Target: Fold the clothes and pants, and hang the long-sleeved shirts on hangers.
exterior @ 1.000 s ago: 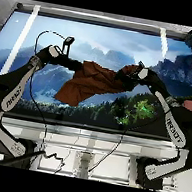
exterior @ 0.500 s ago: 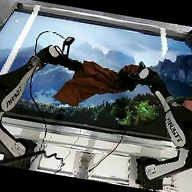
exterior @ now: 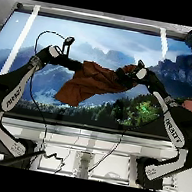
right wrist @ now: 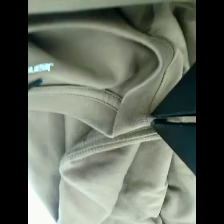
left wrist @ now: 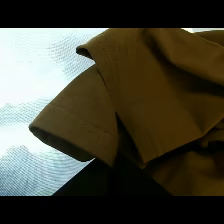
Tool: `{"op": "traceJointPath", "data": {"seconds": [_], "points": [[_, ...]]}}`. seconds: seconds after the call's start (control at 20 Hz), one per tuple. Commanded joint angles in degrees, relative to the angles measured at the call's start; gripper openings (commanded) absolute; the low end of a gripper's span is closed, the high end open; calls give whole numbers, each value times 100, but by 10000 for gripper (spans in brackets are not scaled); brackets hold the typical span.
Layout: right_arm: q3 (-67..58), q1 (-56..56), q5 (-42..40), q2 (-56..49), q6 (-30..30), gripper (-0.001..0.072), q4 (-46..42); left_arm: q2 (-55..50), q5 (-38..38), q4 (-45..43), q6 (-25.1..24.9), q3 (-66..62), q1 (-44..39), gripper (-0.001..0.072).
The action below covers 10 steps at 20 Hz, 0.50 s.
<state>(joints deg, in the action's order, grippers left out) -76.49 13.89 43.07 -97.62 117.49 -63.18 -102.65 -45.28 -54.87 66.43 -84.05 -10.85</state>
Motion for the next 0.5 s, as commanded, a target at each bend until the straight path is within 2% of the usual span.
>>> {"op": "traceJointPath", "data": {"seconds": [0.0,0.15,0.3,0.45], "points": [[-264,4,153,13,-330,13,-2,92,4,-7,-4,-9,20,14],[-1137,-76,625,52,-1069,13,-273,525,120,-284,-7,-31,138,13],[-2065,-302,903,358,-1379,13,-710,1174,258,-1231,-2,-155,271,13],[-2723,-706,1080,890,-1526,13,-1091,1991,822,-2057,-2,-157,439,14]]}}
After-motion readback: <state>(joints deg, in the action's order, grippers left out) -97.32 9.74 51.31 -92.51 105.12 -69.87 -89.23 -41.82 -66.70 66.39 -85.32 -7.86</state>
